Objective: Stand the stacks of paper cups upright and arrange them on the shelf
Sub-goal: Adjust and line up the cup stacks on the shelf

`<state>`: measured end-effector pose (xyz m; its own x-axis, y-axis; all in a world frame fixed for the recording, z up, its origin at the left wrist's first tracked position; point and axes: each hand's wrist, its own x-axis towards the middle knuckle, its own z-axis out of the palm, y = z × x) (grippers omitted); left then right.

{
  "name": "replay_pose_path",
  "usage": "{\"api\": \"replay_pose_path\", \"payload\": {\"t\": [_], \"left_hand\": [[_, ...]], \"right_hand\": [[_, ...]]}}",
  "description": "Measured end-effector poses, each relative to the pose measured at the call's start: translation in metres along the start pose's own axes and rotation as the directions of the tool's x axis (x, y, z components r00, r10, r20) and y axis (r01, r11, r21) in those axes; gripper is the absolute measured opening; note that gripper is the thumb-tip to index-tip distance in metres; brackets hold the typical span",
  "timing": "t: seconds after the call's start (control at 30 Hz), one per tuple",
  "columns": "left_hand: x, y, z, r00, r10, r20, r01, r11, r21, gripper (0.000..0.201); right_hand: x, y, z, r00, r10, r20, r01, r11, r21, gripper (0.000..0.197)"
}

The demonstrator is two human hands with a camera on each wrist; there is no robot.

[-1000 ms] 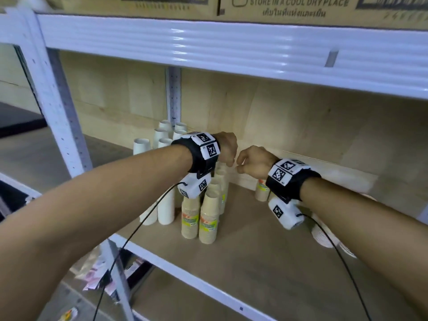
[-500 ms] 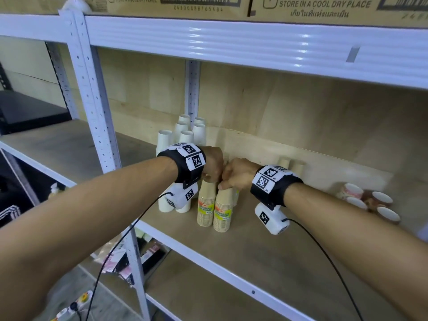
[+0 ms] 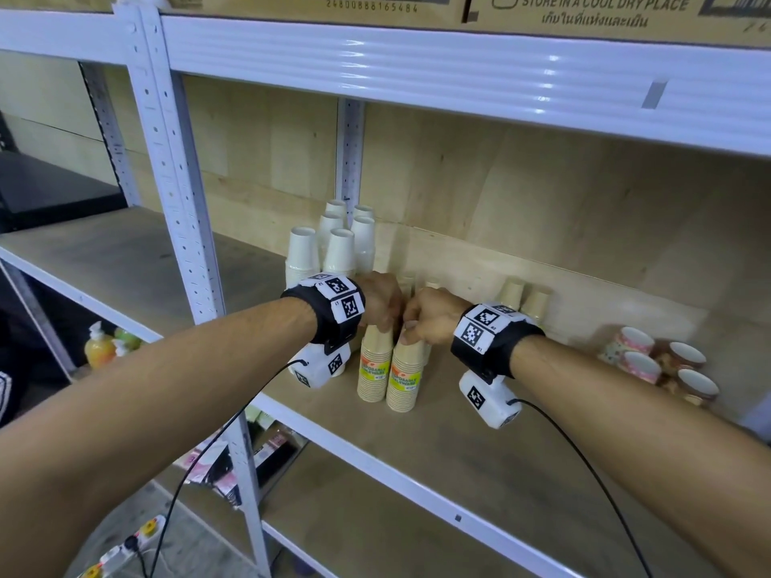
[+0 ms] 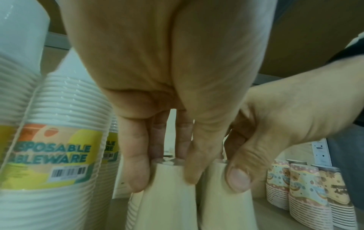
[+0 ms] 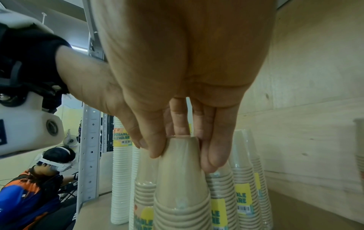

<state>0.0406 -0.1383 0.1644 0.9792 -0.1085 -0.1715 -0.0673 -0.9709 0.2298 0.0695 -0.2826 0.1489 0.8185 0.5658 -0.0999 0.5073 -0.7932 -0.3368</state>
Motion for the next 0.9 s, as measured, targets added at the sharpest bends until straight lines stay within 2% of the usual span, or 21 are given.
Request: {"api": "replay_pose_path", "payload": {"t": [0.3,0.47,0.7,0.9], "left_hand": [[0.004,0.007,-0.009,0.998,-0.003,0.058,0.004,1.0,-0.014,0.031],[0.01,0.025,-0.02,0.996,0.043,0.081,-0.042,0.999,-0.023,0.036],[0.026,0.07,-0.033,0.993,0.119,0.014,-0.118,0.992,-0.041,0.026],[0.055,0.106,-0.033,0.983,0.182,-0.021,-0.183,0.981,-0.057,0.029]], "right_hand": [[-0.006,0.006,-0.008,1.0,0.007,0.011,-0.007,1.0,0.01,0.023],[-0.015,0.018,-0.025,0.998,0.056,0.026,-0.056,0.998,0.024,0.026],[-0.033,0.062,-0.057,0.988,0.156,-0.019,-0.156,0.988,-0.001,0.02],[-0.043,0.104,-0.078,0.963,0.254,-0.087,-0.255,0.967,-0.002,0.02]]}}
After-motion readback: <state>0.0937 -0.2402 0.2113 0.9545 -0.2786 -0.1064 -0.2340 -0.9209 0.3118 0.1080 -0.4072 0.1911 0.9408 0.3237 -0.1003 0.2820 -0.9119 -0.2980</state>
